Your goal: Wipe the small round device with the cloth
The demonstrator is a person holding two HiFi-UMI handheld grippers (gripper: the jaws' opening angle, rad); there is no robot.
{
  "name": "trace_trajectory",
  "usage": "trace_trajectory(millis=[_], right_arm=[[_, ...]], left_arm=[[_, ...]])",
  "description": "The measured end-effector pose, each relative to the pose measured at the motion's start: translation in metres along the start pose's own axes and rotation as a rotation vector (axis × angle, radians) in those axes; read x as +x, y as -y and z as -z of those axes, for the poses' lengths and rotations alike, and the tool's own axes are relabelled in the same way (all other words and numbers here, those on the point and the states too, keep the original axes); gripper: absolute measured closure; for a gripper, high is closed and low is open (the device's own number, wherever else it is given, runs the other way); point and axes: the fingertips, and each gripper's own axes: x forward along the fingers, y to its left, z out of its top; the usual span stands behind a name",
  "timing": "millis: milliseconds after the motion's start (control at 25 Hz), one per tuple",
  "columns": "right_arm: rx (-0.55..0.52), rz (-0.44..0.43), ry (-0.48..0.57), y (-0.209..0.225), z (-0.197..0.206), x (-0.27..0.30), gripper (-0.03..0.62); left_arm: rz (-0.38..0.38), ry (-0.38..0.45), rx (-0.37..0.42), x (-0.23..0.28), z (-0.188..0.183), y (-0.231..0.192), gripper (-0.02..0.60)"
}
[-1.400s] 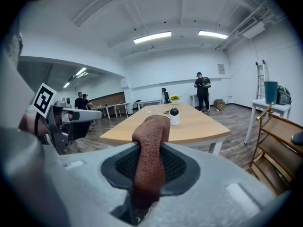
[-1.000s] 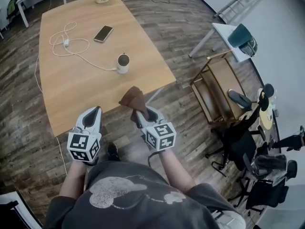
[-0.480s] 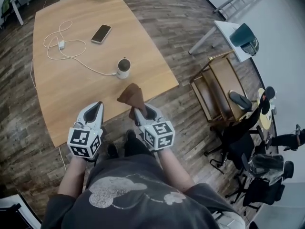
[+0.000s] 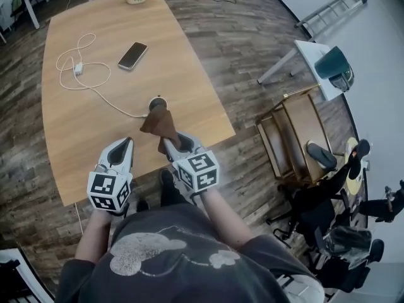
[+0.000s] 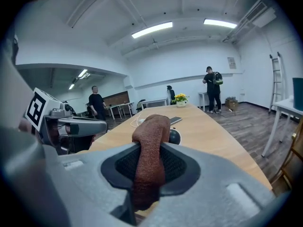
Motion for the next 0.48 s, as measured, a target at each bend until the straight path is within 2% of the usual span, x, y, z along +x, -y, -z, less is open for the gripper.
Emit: trace_trajectory(millis=[240,480], right_arm=[[-0.047,-0.132,-0.076,0.014,-0.013,0.048,0.516],[-0.045,-0.197,-0.127,0.036,-0.01,0.069,0.514]], left_arm=[[-0.09,0.023,-0.029,0.027,-0.013,-0.013,0.563],[-0.164,0.026,-0.052,0.047,-0.015,-0.024,0.563]])
